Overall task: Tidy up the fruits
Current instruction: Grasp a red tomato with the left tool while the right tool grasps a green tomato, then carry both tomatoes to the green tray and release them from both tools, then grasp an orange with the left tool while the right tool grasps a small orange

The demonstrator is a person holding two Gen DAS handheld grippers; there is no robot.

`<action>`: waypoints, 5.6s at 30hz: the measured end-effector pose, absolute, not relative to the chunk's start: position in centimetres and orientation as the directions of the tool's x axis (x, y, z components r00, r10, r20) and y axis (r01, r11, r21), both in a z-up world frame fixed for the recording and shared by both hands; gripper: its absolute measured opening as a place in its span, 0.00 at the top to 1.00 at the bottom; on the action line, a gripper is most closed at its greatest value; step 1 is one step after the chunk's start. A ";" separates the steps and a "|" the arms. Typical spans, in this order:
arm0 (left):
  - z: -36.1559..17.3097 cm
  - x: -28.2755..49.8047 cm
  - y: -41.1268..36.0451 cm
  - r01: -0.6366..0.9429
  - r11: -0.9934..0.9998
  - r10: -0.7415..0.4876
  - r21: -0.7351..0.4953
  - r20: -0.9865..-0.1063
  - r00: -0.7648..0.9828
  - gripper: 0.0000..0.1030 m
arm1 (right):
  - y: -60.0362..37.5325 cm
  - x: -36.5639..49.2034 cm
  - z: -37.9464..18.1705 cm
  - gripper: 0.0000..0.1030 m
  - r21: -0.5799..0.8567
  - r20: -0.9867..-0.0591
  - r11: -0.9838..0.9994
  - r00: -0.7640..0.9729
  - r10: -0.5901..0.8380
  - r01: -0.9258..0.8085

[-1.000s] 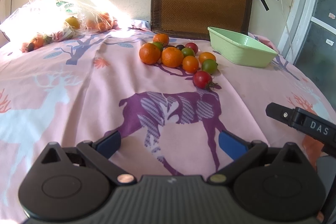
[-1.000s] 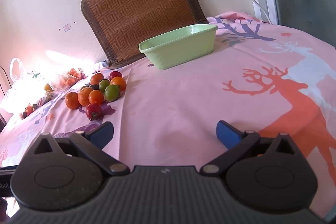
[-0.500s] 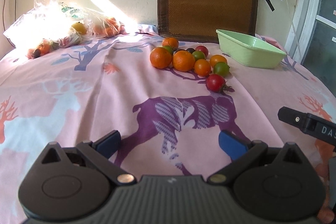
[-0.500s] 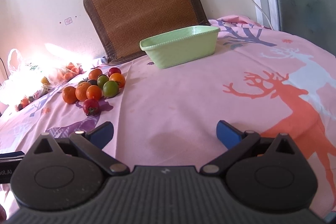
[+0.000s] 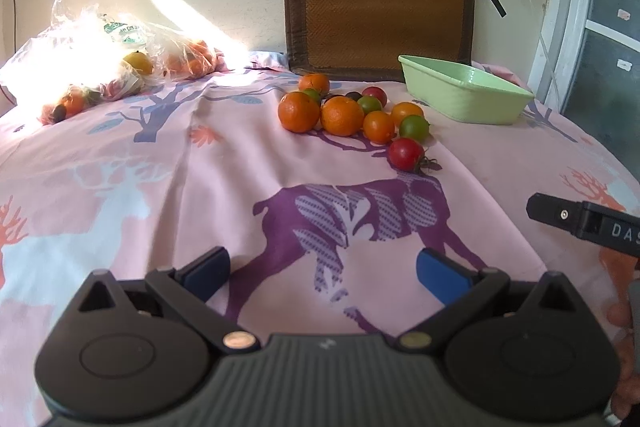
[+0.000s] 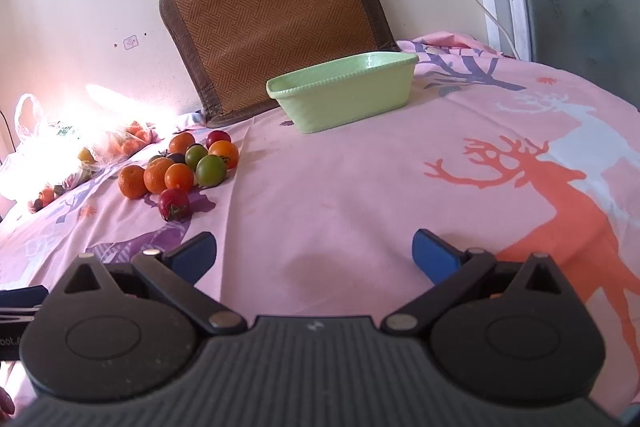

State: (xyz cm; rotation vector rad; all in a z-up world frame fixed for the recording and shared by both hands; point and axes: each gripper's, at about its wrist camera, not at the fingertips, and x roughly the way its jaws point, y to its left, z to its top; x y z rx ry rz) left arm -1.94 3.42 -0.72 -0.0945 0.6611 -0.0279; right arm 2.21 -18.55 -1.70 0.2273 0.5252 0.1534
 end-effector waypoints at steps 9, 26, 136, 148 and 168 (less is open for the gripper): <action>0.4 -1.7 4.7 0.001 0.994 -0.068 -0.113 -0.588 0.806 0.00 | -18.7 3.1 0.2 0.06 0.141 -0.445 0.966 0.857 0.259 -0.219; 1.1 6.6 -0.1 0.192 0.975 -0.219 -0.108 -0.579 0.786 0.33 | -15.2 11.9 3.7 0.73 0.153 -0.548 0.843 0.665 0.507 -0.516; 3.5 6.3 15.7 -0.061 0.960 -0.094 -0.272 -0.523 0.847 0.46 | -13.5 9.6 1.6 0.61 0.258 -0.453 0.845 0.714 0.533 -0.468; 3.6 10.0 10.9 0.138 0.947 -0.269 -0.290 -0.479 0.835 0.40 | -8.2 11.4 0.8 0.60 0.029 -0.503 0.841 0.719 0.480 -0.540; 0.6 14.3 12.2 0.055 0.908 -0.298 -0.415 -0.547 0.783 0.24 | -9.1 11.8 -0.2 0.71 0.103 -0.553 0.853 0.684 0.476 -0.511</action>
